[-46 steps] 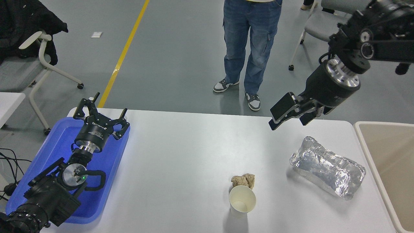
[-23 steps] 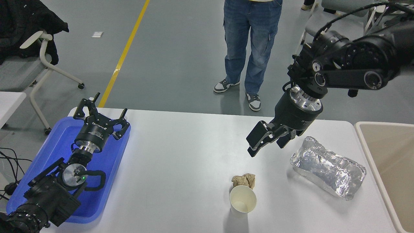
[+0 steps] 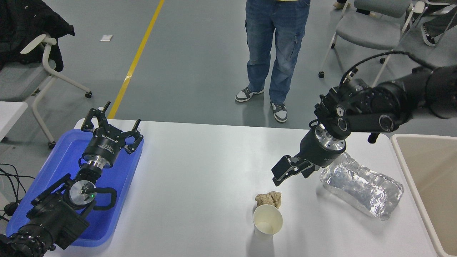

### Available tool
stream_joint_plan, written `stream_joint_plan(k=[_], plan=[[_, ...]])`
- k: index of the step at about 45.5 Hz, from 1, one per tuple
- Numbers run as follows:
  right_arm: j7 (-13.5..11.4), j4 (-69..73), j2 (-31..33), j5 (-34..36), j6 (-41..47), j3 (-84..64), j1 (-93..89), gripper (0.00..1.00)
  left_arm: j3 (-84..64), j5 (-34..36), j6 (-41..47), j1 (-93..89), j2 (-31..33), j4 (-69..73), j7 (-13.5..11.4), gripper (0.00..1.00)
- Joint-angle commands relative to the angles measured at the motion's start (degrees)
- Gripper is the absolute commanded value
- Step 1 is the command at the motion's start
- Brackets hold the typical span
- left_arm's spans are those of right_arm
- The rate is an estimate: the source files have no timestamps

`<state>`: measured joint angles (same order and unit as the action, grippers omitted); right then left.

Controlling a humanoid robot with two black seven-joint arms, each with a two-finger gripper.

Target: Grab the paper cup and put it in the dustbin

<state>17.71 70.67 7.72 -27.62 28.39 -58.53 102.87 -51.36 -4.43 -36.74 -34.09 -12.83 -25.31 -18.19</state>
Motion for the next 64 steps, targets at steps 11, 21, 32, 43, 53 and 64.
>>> stream_joint_plan(k=[11,21,32,43,53,64], plan=[[-1.28,1.22,-2.54,-0.51,-1.49,3.33,-6.45,1.0,-0.06,0.03,0.0,-0.01,0.0,0.0,0.0,1.0],[-1.72,0.17,-2.89,-1.74,-2.46,6.68,-10.23,1.0,-0.06,0.03,0.0,-0.01,0.0,0.0,0.0,1.0],[-1.8,-2.9,-3.24,-1.04,-2.9,6.59,-13.05,0.97,-0.06,-0.05,0.0,0.08,0.0,0.0,0.0,1.0],[-4.61,-3.7,-4.03,-1.21,-4.83,5.62,-14.45,0.95,-0.06,0.03,-0.08,-0.01,0.0,0.0,0.0,1.0],[-6.2,-3.17,-4.29,-1.56,-5.62,5.18,-15.51,0.71,-0.06,0.03,0.0,-0.01,0.0,0.0,0.0,1.0],[-6.2,-2.73,-4.3,-0.68,-4.31,4.75,-15.42,0.02,-0.06,0.03,0.0,-0.01,0.0,0.0,0.0,1.0]])
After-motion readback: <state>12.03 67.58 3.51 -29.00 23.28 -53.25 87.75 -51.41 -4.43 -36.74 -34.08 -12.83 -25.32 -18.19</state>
